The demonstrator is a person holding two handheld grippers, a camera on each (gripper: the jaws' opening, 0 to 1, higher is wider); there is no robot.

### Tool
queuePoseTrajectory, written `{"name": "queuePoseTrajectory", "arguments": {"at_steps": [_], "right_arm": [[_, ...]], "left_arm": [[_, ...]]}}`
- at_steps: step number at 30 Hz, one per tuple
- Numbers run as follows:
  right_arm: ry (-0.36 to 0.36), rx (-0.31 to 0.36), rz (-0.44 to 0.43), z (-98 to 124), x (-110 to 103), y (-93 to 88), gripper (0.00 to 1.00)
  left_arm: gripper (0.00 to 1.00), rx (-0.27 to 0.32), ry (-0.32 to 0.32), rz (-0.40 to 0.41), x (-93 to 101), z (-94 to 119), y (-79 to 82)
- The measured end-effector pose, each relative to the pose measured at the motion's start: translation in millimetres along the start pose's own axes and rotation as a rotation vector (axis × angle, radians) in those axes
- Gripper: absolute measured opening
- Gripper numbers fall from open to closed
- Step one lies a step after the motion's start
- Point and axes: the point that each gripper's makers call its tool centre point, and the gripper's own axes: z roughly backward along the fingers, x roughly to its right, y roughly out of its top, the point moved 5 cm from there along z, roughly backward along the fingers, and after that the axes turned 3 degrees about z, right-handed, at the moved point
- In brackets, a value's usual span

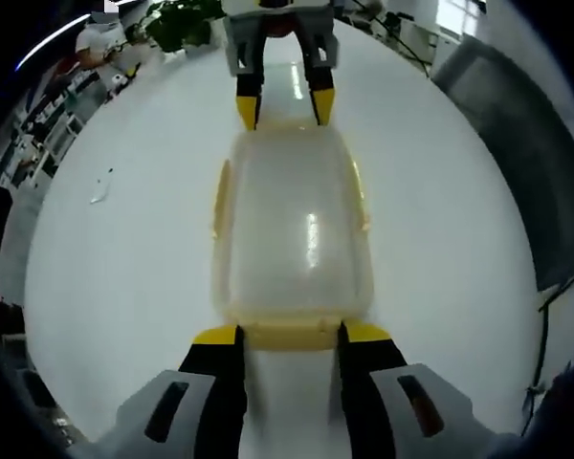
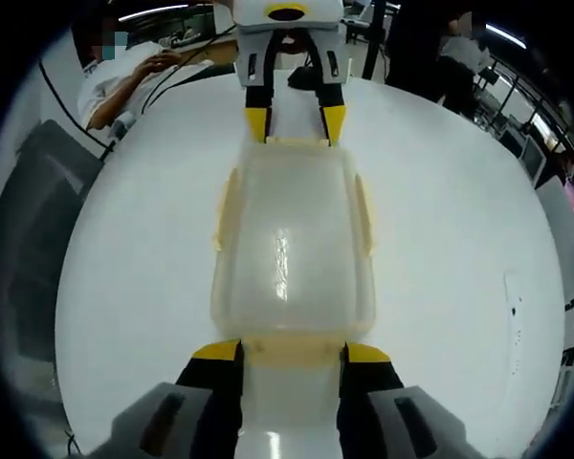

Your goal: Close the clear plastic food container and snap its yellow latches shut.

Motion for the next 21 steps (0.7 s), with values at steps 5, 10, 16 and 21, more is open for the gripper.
{"name": "queuePoseTrajectory", "arguments": {"at_steps": [5, 10, 16, 21], "right_arm": [[0.003, -0.002, 0.006, 0.0, 1.2, -0.5, 0.37], [0.004, -0.020, 0.005, 0.3, 0.7, -0.1, 0.38], [0.008, -0.033, 0.011, -0.2, 0.6, 0.0, 0.38], [0.008, -0.040, 0.004, -0.3, 0.8, -0.6, 0.37]], "left_arm": [[0.38, 0.022, -0.022, 0.026, -3.0, -0.4, -2.5], [0.38, -0.013, -0.018, 0.015, -0.9, -1.6, 0.7], [0.39, -0.026, -0.059, 0.023, -2.0, -3.3, 0.5], [0.39, -0.052, -0.047, 0.023, -0.3, -3.0, 2.3]]}}
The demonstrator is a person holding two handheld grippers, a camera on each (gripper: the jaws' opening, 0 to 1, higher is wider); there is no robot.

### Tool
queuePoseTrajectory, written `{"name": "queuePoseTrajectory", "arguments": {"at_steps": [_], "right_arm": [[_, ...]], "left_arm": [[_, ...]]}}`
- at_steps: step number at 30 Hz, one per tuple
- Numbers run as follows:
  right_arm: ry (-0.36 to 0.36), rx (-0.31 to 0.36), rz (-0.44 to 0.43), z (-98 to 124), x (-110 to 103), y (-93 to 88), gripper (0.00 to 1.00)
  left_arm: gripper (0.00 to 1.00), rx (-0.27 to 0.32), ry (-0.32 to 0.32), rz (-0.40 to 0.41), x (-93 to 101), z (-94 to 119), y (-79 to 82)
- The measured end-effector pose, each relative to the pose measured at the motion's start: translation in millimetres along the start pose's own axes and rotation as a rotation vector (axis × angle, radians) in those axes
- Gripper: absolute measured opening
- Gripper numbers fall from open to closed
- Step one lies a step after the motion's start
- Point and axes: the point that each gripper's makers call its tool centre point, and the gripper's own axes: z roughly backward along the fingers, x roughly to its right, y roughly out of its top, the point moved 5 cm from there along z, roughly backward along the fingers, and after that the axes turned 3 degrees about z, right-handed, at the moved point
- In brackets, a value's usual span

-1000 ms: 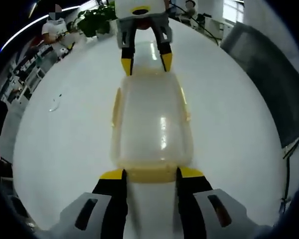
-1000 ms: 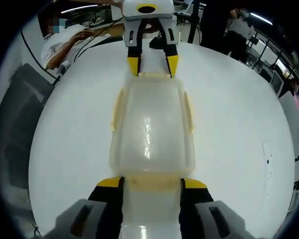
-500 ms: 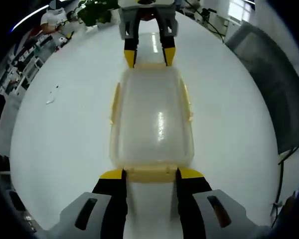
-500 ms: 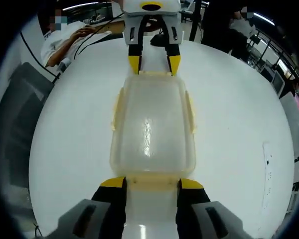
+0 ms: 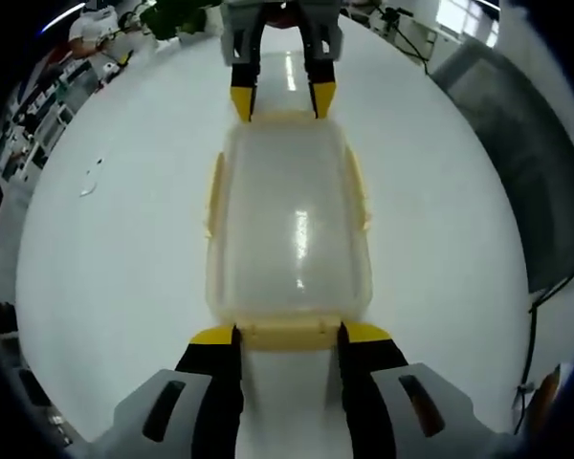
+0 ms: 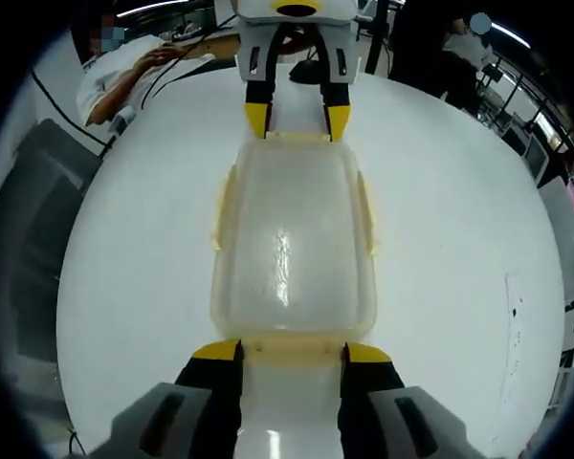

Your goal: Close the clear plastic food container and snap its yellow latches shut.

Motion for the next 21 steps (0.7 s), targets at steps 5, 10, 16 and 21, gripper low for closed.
{"name": "queuePoseTrajectory", "arguments": {"at_steps": [5, 10, 16, 21], "right_arm": [[0.003, -0.004, 0.009, 1.1, 0.8, 0.2, 0.35], [-0.001, 0.013, -0.009, 1.7, -0.2, 0.8, 0.34], [0.014, 0.012, 0.013, 0.8, -6.4, 4.1, 0.34], [0.000, 0.027, 0.026, 10.9, -6.5, 7.4, 0.34]], "left_arm": [[0.37, -0.008, 0.005, 0.014, -0.5, -0.6, -0.9], [0.36, 0.015, 0.011, 0.041, -0.4, 1.2, -1.8], [0.35, -0.030, 0.014, 0.039, 9.5, 3.4, 0.9], [0.35, -0.039, 0.022, 0.042, 10.4, 11.3, 0.1]]}}
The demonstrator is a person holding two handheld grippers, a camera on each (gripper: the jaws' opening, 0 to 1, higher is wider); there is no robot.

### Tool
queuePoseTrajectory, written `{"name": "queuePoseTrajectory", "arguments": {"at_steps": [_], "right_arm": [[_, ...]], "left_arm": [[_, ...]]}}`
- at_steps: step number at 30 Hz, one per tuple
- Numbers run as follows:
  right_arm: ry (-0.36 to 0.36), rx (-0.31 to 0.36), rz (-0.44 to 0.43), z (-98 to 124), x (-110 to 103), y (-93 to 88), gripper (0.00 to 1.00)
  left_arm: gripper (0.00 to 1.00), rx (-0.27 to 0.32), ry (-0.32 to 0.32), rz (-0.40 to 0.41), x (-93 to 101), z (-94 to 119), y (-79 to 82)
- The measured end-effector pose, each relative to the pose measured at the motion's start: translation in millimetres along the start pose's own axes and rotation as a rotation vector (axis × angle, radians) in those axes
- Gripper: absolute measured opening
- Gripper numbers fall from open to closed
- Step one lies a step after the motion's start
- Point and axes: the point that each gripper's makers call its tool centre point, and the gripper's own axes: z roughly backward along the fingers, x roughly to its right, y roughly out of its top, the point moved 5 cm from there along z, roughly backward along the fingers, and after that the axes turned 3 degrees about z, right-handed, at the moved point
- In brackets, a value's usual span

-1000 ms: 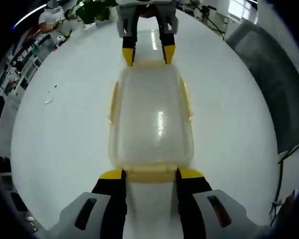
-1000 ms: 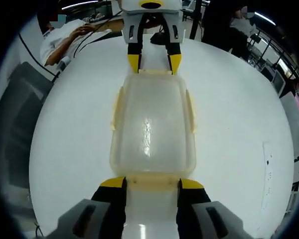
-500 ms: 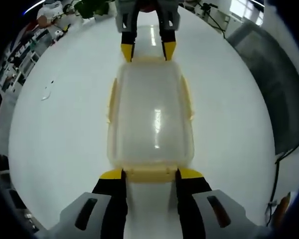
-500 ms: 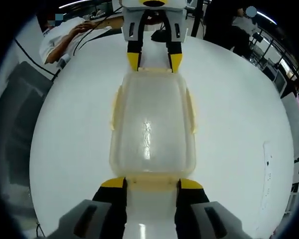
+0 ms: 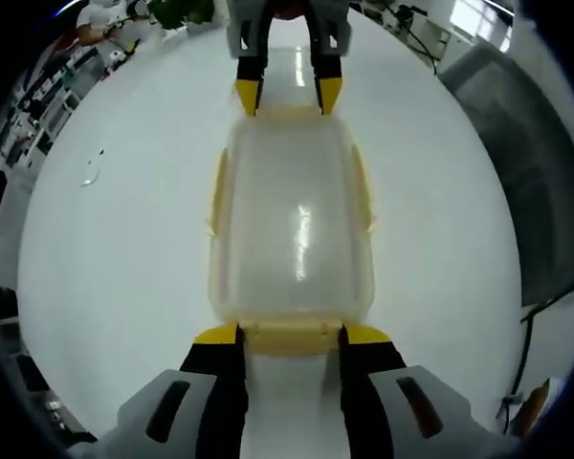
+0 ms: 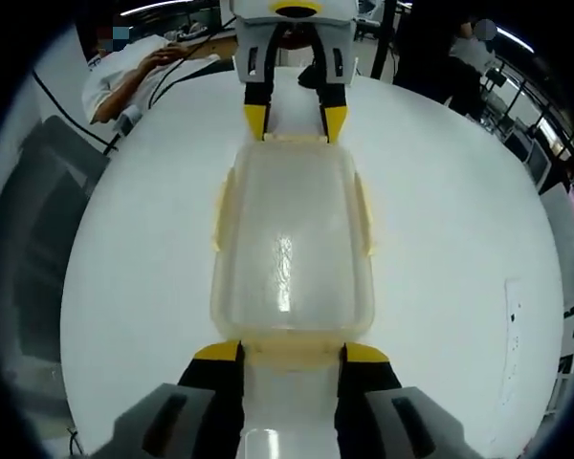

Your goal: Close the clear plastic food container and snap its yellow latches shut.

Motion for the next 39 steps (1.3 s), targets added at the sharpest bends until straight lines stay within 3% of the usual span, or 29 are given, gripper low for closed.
{"name": "queuePoseTrajectory", "arguments": {"at_steps": [16, 29, 39], "right_arm": [[-0.026, 0.035, 0.039, 45.8, -0.9, 1.6, 0.35], [-0.037, 0.040, 0.054, 68.3, -7.0, -16.0, 0.35], [-0.033, 0.051, 0.047, 83.3, -11.1, -39.5, 0.35]], "left_arm": [[0.36, 0.035, 0.055, 0.010, 7.4, 38.0, 26.9], [0.35, 0.035, 0.060, 0.031, 14.0, 44.0, 54.7], [0.36, 0.041, 0.074, 0.026, 16.9, 42.6, 80.2]]}}
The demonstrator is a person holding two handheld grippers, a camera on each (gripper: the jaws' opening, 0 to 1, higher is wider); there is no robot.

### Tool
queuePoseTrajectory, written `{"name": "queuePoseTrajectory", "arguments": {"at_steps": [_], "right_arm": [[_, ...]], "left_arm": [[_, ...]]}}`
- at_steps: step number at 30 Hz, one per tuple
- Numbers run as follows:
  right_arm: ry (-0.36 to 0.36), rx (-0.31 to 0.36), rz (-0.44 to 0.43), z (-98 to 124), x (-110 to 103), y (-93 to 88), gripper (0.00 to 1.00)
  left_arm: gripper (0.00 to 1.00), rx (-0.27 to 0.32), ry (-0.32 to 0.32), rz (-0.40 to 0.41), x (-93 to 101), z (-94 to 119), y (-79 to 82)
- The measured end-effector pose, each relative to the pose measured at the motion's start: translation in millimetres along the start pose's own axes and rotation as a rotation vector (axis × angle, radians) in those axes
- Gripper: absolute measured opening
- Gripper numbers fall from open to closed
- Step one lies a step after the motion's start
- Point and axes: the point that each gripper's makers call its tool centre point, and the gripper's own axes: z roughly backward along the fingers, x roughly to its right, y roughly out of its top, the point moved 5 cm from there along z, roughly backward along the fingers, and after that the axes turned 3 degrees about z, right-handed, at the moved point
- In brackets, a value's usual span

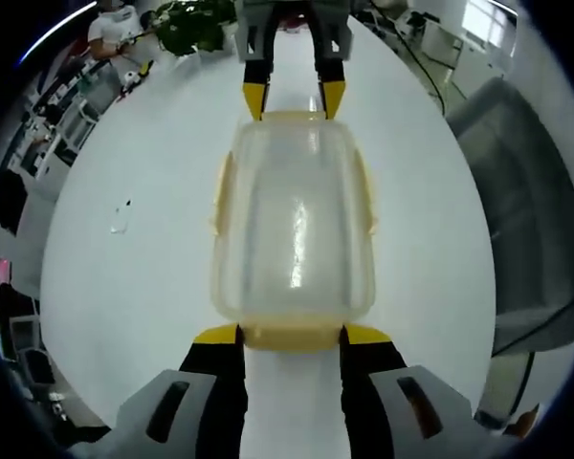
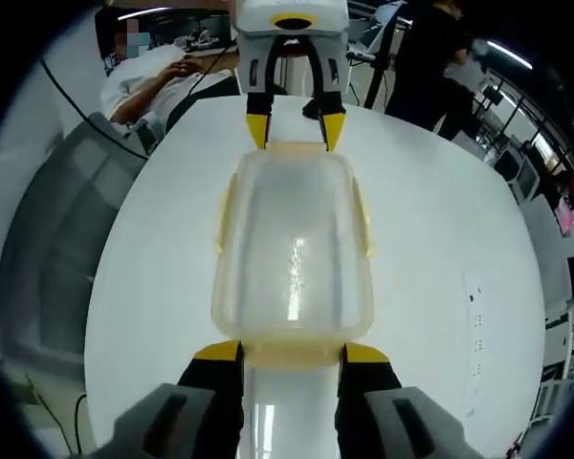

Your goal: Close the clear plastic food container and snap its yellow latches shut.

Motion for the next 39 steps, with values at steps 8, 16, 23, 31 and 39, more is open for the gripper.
{"name": "queuePoseTrajectory", "arguments": {"at_steps": [8, 16, 23, 31, 39], "right_arm": [[-0.002, -0.005, 0.008, 12.1, -3.3, -20.3, 0.35], [-0.006, -0.011, 0.005, 22.8, -5.7, -40.6, 0.35], [-0.009, -0.012, 0.005, 29.3, -5.9, -55.2, 0.35], [-0.014, -0.011, 0.009, 37.9, -3.2, -71.0, 0.35], [-0.014, -0.017, 0.005, 45.5, -4.1, -90.3, 0.35]], "left_arm": [[0.36, 0.018, -0.001, 0.006, 5.3, -5.2, 24.3], [0.35, 0.020, 0.001, -0.001, 7.0, -12.9, 46.5], [0.35, 0.022, 0.004, -0.005, 7.9, -16.8, 62.8], [0.35, 0.031, 0.010, 0.003, 5.9, -21.9, 78.8], [0.35, 0.036, 0.008, -0.004, 3.5, -29.6, 96.2]]}}
